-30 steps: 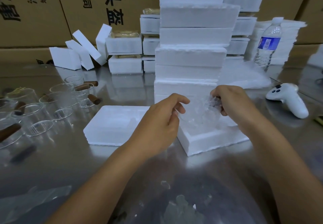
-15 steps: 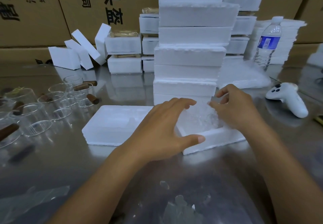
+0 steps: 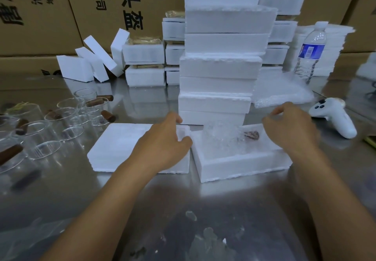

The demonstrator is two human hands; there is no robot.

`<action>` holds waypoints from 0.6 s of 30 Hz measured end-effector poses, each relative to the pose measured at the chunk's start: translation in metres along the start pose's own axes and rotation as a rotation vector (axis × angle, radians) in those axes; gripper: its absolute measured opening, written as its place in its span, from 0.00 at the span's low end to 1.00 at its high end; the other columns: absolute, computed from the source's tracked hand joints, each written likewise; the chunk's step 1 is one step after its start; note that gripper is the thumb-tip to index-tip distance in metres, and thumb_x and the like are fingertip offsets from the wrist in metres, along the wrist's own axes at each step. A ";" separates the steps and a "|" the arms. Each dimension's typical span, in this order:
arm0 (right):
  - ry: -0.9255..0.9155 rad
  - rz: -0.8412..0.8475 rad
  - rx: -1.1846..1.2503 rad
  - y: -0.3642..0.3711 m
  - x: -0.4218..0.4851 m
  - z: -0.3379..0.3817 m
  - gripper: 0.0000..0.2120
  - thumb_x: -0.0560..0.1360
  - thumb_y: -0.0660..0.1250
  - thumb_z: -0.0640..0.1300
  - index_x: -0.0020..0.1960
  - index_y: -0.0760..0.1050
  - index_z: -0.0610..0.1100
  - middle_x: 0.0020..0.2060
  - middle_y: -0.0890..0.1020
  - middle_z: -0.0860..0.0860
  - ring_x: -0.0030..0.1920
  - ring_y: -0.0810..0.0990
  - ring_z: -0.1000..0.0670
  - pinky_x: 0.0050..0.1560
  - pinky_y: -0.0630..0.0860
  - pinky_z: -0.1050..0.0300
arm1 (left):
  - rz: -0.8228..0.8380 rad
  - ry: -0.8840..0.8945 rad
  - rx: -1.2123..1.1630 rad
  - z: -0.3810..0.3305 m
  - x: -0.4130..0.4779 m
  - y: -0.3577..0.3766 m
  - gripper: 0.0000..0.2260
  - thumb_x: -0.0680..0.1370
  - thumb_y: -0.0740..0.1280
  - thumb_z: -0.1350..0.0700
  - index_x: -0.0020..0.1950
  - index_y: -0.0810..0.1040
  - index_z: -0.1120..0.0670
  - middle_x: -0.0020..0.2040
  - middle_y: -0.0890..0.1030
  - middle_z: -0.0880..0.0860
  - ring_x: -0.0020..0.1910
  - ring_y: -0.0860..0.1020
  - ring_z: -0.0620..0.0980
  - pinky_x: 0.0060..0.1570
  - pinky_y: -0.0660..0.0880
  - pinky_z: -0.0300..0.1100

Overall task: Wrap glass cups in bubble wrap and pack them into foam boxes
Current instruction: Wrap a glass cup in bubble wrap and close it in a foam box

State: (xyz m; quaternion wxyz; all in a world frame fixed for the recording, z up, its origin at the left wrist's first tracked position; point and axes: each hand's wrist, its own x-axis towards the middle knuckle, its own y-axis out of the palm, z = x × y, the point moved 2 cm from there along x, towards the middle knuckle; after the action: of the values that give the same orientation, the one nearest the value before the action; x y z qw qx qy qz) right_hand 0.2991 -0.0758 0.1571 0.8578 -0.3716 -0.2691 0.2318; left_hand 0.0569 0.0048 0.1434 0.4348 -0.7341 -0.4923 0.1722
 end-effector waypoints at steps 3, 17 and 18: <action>0.034 0.103 -0.088 0.002 -0.001 -0.001 0.15 0.73 0.61 0.49 0.59 0.74 0.49 0.51 0.77 0.50 0.46 0.72 0.46 0.44 0.67 0.55 | 0.034 -0.011 0.042 -0.003 -0.002 -0.003 0.20 0.75 0.65 0.42 0.64 0.65 0.43 0.41 0.75 0.45 0.44 0.77 0.46 0.49 0.76 0.48; 0.081 0.106 -0.180 -0.008 -0.002 -0.001 0.11 0.72 0.60 0.44 0.53 0.75 0.45 0.48 0.78 0.46 0.47 0.76 0.40 0.43 0.70 0.54 | 0.119 0.014 0.083 -0.011 -0.012 -0.008 0.20 0.76 0.60 0.47 0.67 0.64 0.42 0.41 0.76 0.45 0.40 0.75 0.43 0.34 0.67 0.41; 0.081 0.110 -0.170 -0.008 -0.002 -0.001 0.10 0.72 0.60 0.43 0.51 0.75 0.45 0.45 0.78 0.46 0.45 0.76 0.41 0.42 0.70 0.54 | 0.078 0.021 0.075 -0.013 -0.013 -0.013 0.20 0.75 0.60 0.47 0.67 0.64 0.42 0.40 0.77 0.45 0.40 0.74 0.42 0.34 0.67 0.41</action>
State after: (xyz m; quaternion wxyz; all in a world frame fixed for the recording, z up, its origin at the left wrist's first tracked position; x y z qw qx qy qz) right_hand 0.2999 -0.0825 0.1616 0.8192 -0.4664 -0.2320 0.2398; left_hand 0.0523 -0.0102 0.1589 0.4602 -0.7378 -0.4517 0.1996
